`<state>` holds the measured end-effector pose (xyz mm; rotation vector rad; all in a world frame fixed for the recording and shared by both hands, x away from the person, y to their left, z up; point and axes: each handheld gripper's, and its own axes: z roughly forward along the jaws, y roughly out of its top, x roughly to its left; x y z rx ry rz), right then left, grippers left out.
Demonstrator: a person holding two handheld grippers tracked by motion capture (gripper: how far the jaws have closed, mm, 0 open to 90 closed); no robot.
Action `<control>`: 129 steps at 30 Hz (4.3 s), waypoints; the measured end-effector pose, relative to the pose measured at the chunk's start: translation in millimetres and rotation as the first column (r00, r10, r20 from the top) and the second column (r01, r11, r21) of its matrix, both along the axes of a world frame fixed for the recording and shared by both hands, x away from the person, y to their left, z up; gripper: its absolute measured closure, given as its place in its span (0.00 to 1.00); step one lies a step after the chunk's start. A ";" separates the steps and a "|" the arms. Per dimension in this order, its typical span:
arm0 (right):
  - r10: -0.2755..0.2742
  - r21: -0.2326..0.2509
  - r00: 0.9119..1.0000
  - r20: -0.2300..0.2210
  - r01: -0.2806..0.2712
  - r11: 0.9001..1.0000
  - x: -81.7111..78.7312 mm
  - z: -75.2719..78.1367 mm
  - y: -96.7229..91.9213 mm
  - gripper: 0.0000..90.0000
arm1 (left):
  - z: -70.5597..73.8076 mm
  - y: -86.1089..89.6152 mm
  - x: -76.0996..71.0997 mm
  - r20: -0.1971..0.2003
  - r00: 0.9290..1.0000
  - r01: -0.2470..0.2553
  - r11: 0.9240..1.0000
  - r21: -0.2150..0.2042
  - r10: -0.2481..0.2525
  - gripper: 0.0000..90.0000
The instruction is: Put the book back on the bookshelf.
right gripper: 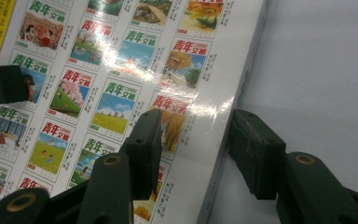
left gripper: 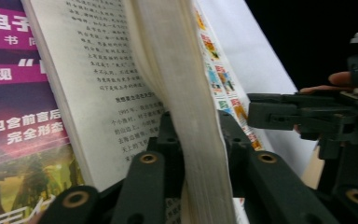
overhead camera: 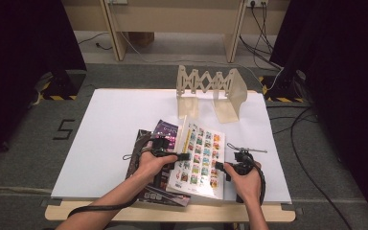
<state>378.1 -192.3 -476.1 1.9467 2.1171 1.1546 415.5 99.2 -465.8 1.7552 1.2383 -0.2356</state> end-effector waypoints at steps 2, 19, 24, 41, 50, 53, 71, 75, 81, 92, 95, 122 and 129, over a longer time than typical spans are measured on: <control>0.011 0.047 1.000 0.001 -0.011 0.999 4.8 3.1 -5.6 0.57 | 0.7 3.0 -0.8 -0.004 1.000 0.000 1.000 -0.016 0.000 0.87; -0.020 0.064 1.000 0.021 0.019 0.998 60.6 13.1 4.2 0.51 | 0.1 29.7 -14.3 -0.007 1.000 0.006 1.000 0.000 -0.006 0.85; -0.020 0.083 1.000 0.002 0.020 0.996 70.9 7.8 11.2 0.51 | -0.7 32.6 -15.6 -0.010 1.000 0.009 1.000 0.000 -0.009 0.84; -0.031 0.123 0.996 -0.078 0.040 0.992 98.5 -1.6 15.5 0.45 | 3.2 38.7 -9.3 0.003 1.000 0.013 0.998 0.069 -0.014 0.71; -0.058 0.164 0.997 -0.053 0.066 0.984 96.7 -6.3 15.2 0.47 | 2.2 41.6 0.5 0.014 1.000 0.016 0.990 0.138 -0.018 0.69; -0.077 0.192 0.995 -0.060 0.087 0.978 96.3 -8.4 12.5 0.52 | 1.7 43.0 2.5 0.001 1.000 0.025 0.991 0.130 -0.025 0.70; -0.067 0.359 0.990 -0.121 0.107 0.927 97.6 -6.8 3.9 0.69 | 1.1 50.4 4.7 0.001 0.999 0.049 0.990 0.129 -0.049 0.77; -0.038 0.352 0.995 -0.097 0.070 0.933 97.4 1.1 3.7 0.70 | 1.8 50.8 5.2 0.002 0.998 0.059 0.989 0.137 -0.060 0.78; -0.017 0.366 0.995 -0.098 0.052 0.929 97.4 0.0 9.0 0.70 | 1.0 53.7 4.8 0.000 0.999 0.054 0.990 0.133 -0.054 0.78; -0.011 0.359 0.997 -0.074 0.037 0.933 95.4 10.7 15.8 0.75 | 1.6 54.9 3.9 0.005 0.999 0.052 0.988 0.145 -0.054 0.78; -0.031 0.361 0.996 -0.079 0.057 0.931 96.8 9.2 18.6 0.75 | 2.0 55.6 3.1 0.012 0.999 0.049 0.988 0.149 -0.052 0.78; -0.010 0.281 0.979 0.206 -0.049 0.959 64.3 94.6 16.7 0.82 | 21.4 124.2 -31.2 0.264 0.961 -0.127 0.976 0.177 0.078 0.57; -0.035 0.223 0.958 0.285 -0.031 0.974 57.3 112.8 15.5 0.82 | 9.6 157.9 -52.0 0.282 0.946 -0.210 0.964 0.161 0.159 0.55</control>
